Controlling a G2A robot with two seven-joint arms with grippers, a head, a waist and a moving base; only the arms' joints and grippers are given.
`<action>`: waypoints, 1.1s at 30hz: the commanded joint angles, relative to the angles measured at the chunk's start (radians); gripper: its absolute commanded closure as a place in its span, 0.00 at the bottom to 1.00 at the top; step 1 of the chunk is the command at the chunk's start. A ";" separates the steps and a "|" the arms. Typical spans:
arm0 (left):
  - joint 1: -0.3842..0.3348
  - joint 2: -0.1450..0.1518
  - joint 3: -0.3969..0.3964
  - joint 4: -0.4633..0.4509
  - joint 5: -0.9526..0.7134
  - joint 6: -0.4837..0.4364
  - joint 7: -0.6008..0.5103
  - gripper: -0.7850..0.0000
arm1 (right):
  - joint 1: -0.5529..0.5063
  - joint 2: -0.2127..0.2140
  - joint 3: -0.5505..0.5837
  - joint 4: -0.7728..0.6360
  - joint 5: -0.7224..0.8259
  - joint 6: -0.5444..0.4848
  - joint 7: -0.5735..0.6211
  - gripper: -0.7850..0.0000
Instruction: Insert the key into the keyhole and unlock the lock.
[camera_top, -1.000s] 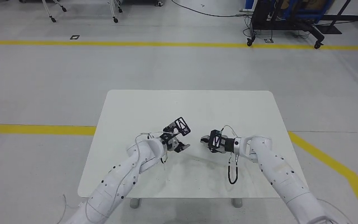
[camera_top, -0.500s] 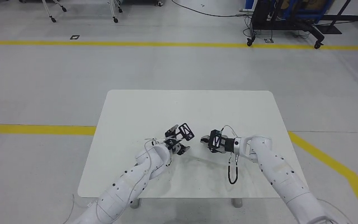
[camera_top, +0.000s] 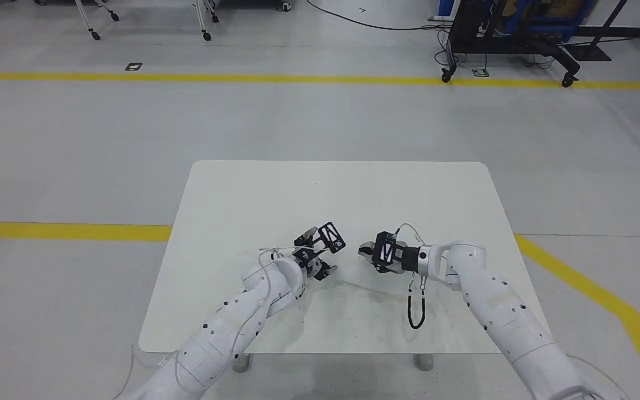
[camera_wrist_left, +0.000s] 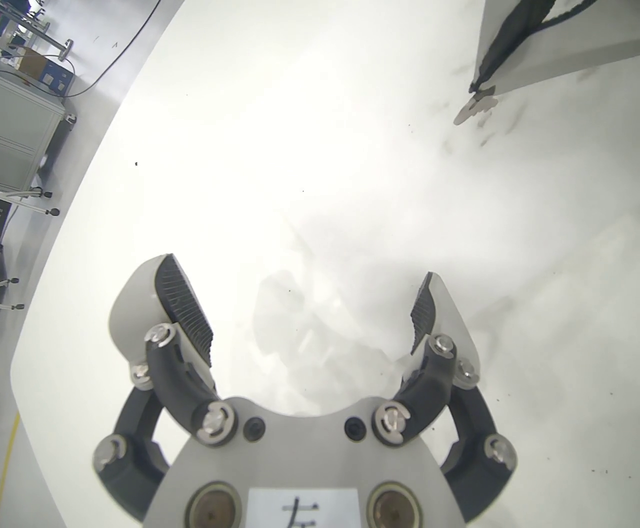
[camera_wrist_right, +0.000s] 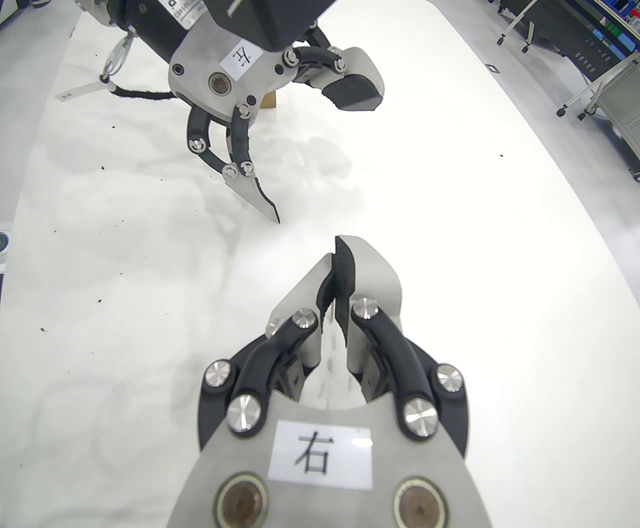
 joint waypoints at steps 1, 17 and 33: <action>-0.002 -0.002 0.000 0.003 0.001 -0.003 0.000 0.00 | 0.000 0.000 0.000 0.000 0.000 0.000 0.000 1.00; 0.008 0.000 -0.080 -0.023 -0.100 -0.041 0.065 0.00 | -0.057 0.021 0.078 -0.057 0.071 0.010 -0.103 1.00; 0.070 0.017 -0.197 -0.096 -0.285 -0.087 0.113 0.00 | -0.115 0.037 0.142 -0.085 0.148 -0.007 -0.203 1.00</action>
